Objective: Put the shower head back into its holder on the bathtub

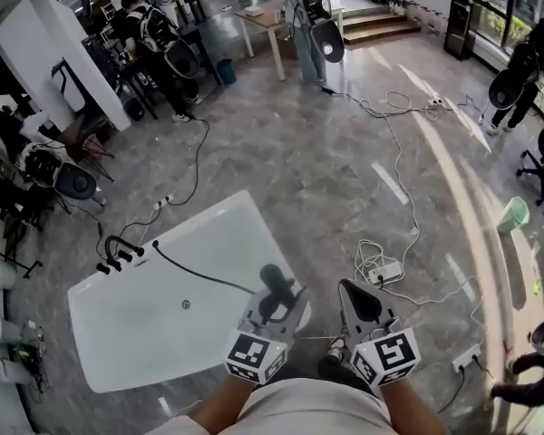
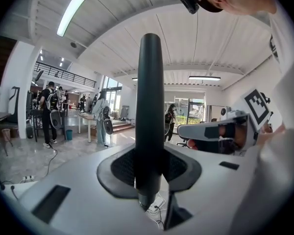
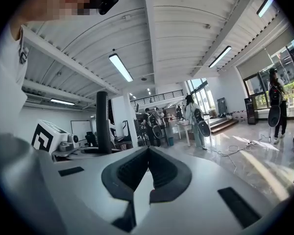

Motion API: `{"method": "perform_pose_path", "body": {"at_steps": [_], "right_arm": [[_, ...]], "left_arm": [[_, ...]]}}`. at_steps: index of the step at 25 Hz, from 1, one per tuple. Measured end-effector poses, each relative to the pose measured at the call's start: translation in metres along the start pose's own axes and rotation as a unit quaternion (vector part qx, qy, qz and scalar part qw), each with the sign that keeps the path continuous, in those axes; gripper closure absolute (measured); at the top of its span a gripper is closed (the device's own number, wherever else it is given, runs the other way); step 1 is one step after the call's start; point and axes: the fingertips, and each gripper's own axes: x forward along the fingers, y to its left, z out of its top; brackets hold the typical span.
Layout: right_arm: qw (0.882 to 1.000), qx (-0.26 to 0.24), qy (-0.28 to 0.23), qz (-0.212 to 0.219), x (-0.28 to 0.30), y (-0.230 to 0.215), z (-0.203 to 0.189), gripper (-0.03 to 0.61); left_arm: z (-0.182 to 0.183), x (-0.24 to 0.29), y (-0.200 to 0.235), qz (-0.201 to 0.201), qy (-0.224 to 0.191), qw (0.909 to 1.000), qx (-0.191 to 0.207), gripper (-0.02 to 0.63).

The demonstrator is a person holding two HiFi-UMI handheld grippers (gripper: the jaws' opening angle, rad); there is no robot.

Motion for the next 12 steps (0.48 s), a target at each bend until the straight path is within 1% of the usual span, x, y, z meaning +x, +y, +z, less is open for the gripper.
{"method": "perform_pose_path", "body": {"at_steps": [5,12], "right_arm": [[1.0,-0.012,-0.002,0.025,0.008,-0.025,0.012,0.565],[1.0,-0.005,-0.004,0.028,0.019,-0.061,0.018,0.565]], "left_arm": [[0.003,0.03,-0.001,0.024,0.006,0.9996,-0.009,0.509],[0.011,0.069,-0.005,0.03,0.009,0.9995,-0.004,0.509]]}}
